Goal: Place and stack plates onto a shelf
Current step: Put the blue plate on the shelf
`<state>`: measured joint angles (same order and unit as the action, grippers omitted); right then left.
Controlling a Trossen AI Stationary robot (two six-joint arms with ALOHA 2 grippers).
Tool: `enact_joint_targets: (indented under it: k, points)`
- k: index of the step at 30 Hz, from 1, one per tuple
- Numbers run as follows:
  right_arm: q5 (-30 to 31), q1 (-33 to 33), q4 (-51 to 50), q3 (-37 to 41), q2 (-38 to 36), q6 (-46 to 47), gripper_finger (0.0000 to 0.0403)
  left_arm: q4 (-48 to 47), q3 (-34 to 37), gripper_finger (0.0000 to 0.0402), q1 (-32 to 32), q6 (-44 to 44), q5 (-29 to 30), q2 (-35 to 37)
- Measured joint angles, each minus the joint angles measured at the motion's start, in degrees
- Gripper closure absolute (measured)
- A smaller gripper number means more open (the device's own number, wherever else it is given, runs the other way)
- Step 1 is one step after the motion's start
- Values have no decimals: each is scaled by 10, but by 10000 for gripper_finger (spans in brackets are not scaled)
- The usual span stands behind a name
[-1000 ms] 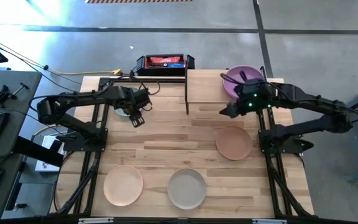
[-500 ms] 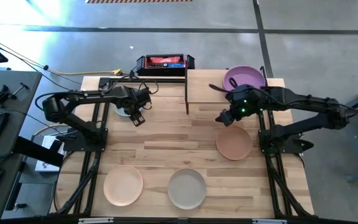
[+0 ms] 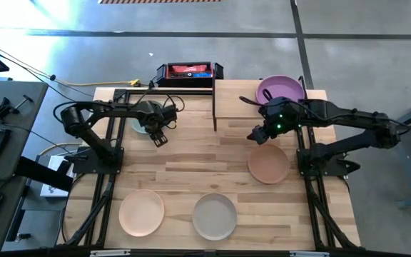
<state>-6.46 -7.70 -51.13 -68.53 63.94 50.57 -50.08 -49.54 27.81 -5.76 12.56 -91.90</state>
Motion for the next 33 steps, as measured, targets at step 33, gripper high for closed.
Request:
enact_joint_targets:
  k: [33]
  points:
    - [36, 0, 27, 0, 0, -1, 226, -88, 0, 398, -56, 28, 1, -24]
